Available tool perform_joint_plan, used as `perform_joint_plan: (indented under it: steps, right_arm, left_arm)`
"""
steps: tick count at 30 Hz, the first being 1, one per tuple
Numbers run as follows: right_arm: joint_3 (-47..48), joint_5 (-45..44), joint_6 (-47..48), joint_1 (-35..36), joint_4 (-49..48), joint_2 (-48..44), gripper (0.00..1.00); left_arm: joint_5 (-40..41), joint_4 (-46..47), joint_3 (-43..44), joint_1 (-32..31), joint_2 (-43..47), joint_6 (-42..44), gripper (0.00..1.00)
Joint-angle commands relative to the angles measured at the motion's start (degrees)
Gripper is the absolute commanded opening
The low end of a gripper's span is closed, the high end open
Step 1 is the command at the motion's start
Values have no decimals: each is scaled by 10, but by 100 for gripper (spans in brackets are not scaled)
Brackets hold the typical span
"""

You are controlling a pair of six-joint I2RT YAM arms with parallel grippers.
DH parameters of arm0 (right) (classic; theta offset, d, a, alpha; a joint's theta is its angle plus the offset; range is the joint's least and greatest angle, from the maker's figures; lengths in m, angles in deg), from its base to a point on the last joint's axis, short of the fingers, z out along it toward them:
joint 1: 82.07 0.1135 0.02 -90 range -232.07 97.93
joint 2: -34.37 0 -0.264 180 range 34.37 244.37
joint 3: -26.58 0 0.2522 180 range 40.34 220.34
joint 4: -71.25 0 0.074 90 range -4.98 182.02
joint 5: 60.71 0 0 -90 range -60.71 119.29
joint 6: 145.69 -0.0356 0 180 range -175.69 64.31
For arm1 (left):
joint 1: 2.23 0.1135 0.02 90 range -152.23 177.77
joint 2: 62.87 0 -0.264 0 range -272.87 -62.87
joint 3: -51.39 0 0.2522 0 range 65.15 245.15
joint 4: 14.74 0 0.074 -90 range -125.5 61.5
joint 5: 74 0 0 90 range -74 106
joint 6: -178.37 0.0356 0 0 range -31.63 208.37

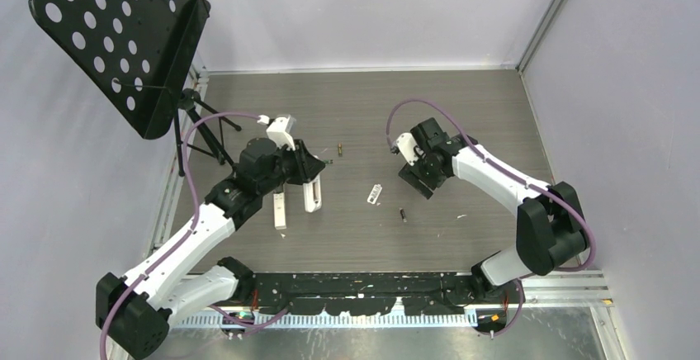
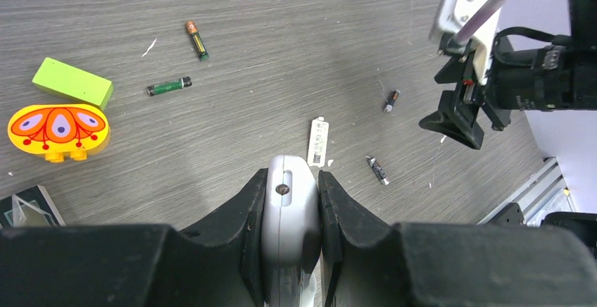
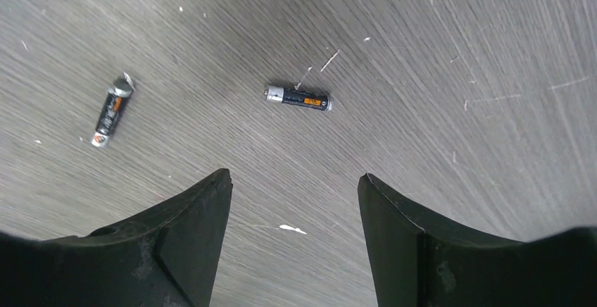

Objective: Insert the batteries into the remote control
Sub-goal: Pick up the battery from the center of the board.

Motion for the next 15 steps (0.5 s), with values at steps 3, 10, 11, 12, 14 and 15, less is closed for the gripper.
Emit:
perform_joint_plan:
  steps: [3,10,11,12,14,15]
  right_arm:
    - [-24,-4,100,4,-21,17,72]
    - [-30,-27,120,5,-86,53,71]
    - [-33,-25,122,5,-93,53,71]
    - [-34,-22,124,5,-96,54,71]
    - [-32,-16,132,5,-99,60,71]
    - [-30,-15,136,5,-101,65,71]
  left_arm:
    - [3,3,17,3,16,-8,0]
    - [13,-4,7,3,18,-14,0]
    - [20,-3,3,3,22,-15,0]
    - [27,-1,0,3,25,-15,0]
    - [40,1,-7,4,31,-17,0]
    - [43,1,-9,3,33,-19,0]
